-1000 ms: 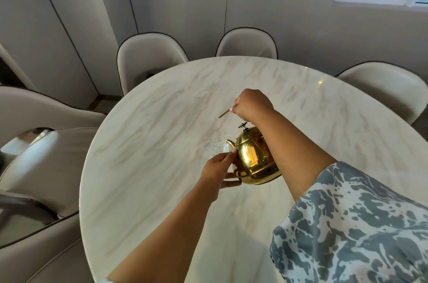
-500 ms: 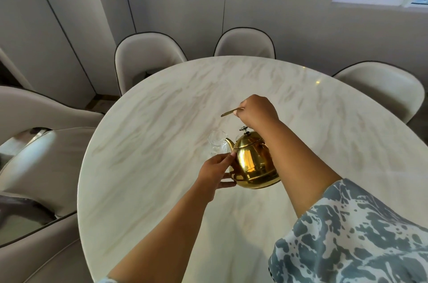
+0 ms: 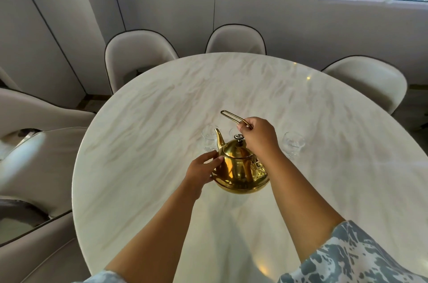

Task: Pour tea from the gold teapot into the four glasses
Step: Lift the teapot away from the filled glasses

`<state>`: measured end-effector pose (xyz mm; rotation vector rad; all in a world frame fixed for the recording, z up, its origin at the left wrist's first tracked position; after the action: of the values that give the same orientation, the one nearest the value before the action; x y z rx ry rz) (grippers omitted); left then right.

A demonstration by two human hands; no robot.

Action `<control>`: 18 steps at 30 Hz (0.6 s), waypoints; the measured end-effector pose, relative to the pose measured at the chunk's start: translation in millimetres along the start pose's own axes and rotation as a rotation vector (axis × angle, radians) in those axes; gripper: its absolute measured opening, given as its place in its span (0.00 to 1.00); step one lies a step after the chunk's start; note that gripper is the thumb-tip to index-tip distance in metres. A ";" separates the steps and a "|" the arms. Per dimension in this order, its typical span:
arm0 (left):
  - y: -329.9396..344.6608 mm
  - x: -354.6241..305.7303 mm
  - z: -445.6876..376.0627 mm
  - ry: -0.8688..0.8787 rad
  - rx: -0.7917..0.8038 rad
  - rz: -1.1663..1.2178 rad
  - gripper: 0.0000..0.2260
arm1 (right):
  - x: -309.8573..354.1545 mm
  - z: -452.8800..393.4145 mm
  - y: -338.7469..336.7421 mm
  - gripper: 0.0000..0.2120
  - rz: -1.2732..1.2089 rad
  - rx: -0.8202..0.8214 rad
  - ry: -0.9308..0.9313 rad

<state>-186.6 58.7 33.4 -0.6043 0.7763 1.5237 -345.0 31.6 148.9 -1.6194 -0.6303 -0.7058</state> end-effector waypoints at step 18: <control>-132.8 -11.7 18.9 0.246 -0.490 -0.134 0.21 | 73.5 8.2 123.6 0.04 -0.412 0.088 0.022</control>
<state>-52.4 67.6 38.0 -1.2011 0.5280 1.5376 -204.0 22.1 121.0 -1.4117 -0.9807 -0.9788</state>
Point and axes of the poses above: each hand's wrist, its own z-axis away from the middle knuckle, its own y-axis out of the palm, x = y × z, the point moved 4 cm from there along -z, towards the middle knuckle, and after that the axes turned 9 degrees about -y, right-handed, at the moved point
